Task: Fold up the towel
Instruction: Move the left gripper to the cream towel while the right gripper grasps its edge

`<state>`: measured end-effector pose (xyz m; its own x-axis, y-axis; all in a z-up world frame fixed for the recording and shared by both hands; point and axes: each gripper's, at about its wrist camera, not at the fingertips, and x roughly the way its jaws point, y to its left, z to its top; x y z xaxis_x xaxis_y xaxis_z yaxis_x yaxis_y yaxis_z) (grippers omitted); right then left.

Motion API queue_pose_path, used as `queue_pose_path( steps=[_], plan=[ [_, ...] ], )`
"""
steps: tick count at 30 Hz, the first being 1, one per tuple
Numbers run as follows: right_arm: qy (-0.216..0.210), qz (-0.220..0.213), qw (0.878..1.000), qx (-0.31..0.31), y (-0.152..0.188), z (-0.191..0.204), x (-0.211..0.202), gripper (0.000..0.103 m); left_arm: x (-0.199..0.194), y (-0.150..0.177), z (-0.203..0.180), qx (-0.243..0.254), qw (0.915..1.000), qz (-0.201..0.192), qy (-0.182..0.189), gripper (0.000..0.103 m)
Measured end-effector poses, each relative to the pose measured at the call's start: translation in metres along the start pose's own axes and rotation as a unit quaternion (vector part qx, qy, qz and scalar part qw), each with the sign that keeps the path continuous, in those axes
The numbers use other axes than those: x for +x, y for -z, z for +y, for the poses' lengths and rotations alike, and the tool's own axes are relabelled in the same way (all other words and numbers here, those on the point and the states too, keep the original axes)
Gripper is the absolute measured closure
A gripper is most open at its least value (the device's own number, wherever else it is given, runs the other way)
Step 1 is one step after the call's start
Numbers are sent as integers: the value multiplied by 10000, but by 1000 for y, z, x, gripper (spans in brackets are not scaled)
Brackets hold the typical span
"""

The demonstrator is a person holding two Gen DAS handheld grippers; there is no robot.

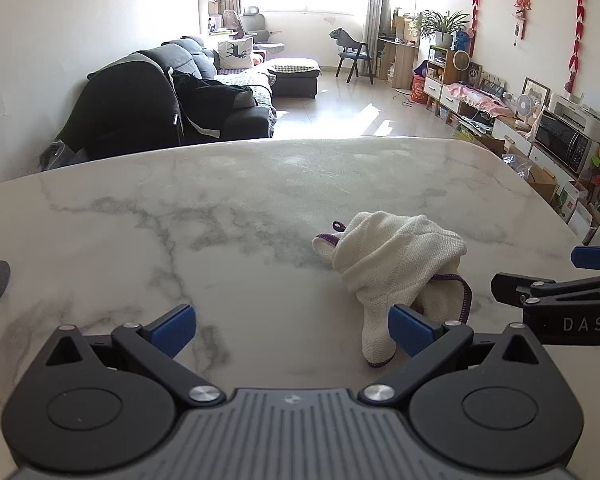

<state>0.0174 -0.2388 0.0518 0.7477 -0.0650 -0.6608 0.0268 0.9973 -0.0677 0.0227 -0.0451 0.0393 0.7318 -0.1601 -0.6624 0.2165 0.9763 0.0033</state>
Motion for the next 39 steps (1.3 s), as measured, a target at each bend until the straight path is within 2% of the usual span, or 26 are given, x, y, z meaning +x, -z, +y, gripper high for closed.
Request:
queue_pose_path(
  steps=[6, 15, 25, 30, 37, 39],
  plan=[
    [-146, -73, 9998, -108, -8, 4, 3, 2, 3, -2, -1, 12, 9998, 74, 159, 3],
    [-558, 166, 9983, -8, -15, 4, 22, 21, 8, -1, 5, 6, 9999, 150, 64, 3],
    [-839, 253, 9962, 15, -21, 8, 32, 28, 16, -1, 4, -20, 9993, 276, 238, 7],
    [-1026, 289, 9943, 26, -23, 9, 35, 32, 23, -1, 3, -64, 9985, 380, 383, 18],
    [-1482, 326, 9883, 139, -25, 9, 38, 52, 29, -1, 4, -197, 9970, 493, 570, 25],
    [-1617, 335, 9861, 164, -25, 10, 38, 67, 30, -1, 5, -191, 9968, 505, 589, 26]
  ],
)
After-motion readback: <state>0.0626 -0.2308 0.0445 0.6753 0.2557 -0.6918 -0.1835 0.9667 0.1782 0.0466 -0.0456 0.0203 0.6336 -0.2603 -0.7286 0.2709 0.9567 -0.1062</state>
